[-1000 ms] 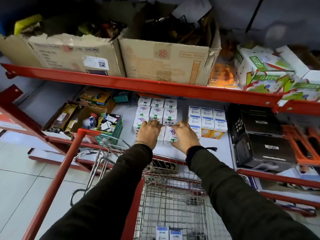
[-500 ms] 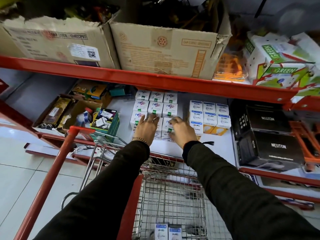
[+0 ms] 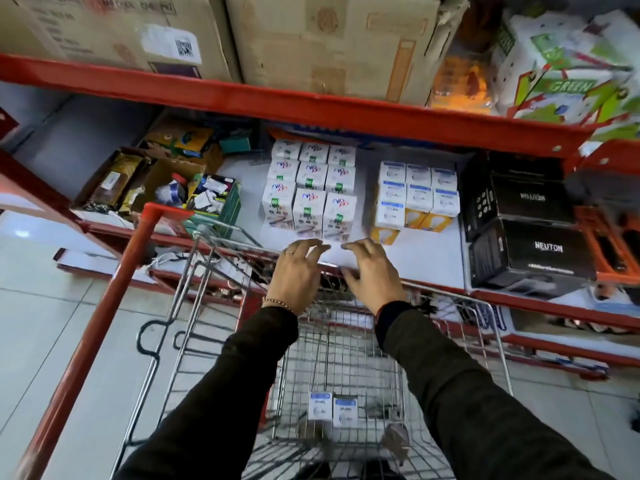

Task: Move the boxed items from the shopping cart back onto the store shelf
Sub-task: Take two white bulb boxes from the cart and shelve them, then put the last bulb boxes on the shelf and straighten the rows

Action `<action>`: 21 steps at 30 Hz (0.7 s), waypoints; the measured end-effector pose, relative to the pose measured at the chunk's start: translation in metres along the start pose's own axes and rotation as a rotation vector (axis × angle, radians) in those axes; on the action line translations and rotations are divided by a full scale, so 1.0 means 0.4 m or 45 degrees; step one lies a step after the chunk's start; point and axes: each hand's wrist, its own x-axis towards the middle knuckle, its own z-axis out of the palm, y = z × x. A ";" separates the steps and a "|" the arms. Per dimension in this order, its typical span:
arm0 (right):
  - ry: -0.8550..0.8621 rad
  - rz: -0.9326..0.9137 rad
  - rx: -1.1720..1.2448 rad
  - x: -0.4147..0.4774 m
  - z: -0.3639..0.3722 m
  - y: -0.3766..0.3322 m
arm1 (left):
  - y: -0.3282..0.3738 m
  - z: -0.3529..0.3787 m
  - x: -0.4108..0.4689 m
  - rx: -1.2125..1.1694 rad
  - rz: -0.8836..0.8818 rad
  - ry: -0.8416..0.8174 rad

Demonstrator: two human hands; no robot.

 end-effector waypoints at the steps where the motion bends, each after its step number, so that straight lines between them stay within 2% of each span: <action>1: -0.029 0.004 0.004 -0.027 0.019 0.006 | 0.008 0.017 -0.033 -0.015 -0.003 -0.032; 7: -0.250 0.079 -0.006 -0.191 0.151 0.048 | 0.035 0.151 -0.224 -0.001 -0.025 -0.252; 10: -0.418 0.144 -0.046 -0.270 0.228 0.075 | 0.037 0.223 -0.303 -0.018 -0.056 -0.587; 13: -0.626 0.154 -0.085 -0.338 0.297 0.104 | 0.040 0.290 -0.364 0.022 -0.042 -0.831; 18: -0.996 0.166 -0.148 -0.422 0.411 0.151 | 0.037 0.417 -0.451 0.080 -0.052 -1.141; 21: -1.096 0.130 -0.229 -0.442 0.474 0.170 | 0.042 0.483 -0.476 0.067 -0.070 -1.274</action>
